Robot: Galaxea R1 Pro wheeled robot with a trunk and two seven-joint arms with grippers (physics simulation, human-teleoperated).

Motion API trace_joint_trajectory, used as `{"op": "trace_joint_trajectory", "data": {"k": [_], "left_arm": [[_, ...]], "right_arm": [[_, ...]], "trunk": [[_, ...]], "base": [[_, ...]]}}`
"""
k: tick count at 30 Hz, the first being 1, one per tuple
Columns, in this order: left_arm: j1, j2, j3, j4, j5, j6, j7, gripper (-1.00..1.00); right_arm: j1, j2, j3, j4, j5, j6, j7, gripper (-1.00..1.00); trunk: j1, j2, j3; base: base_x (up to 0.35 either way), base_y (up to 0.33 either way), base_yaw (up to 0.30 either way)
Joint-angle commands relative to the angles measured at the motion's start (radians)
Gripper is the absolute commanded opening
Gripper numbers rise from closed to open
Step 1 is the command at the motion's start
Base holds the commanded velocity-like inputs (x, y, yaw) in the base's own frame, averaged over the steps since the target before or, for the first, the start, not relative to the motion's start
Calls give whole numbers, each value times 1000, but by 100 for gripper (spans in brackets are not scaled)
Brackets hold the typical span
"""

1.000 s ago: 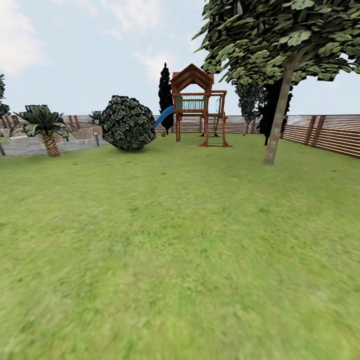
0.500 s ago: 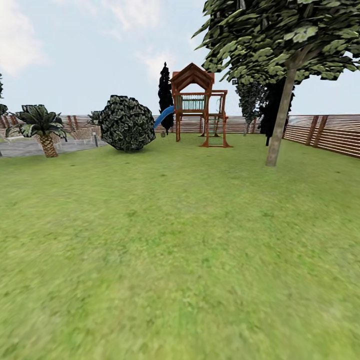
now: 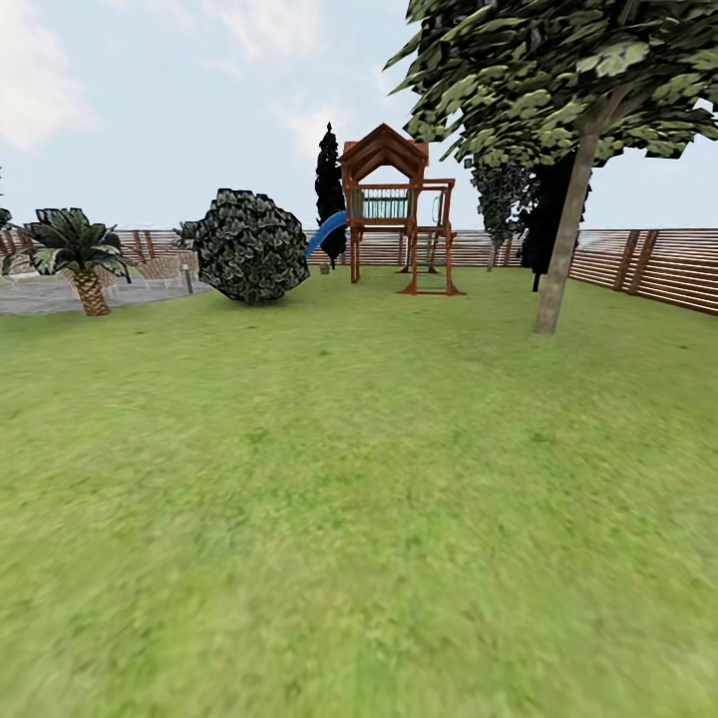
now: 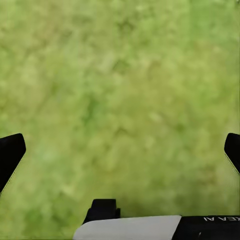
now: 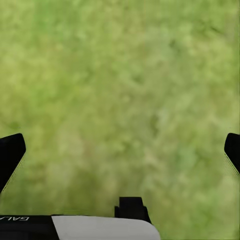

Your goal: Take the three Easter eggs out of the wicker basket on the lawn in the garden, then place them on the lawn next to a single tree (choose any tree) so that all three eggs are next to the same tree and none are left in the basket.

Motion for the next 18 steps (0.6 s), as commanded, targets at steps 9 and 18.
{"op": "trace_joint_trajectory", "data": {"k": [9,18], "left_arm": [[0,0,-5,-1,-1,-1,8,100],[0,0,-5,-1,-1,-1,8,100]], "right_arm": [[0,0,1,-1,0,-3,-1,100],[0,0,1,-1,0,-3,-1,100]], "trunk": [[1,0,-1],[1,0,-1]], "base": [[335,0,0],[335,0,0]]}}
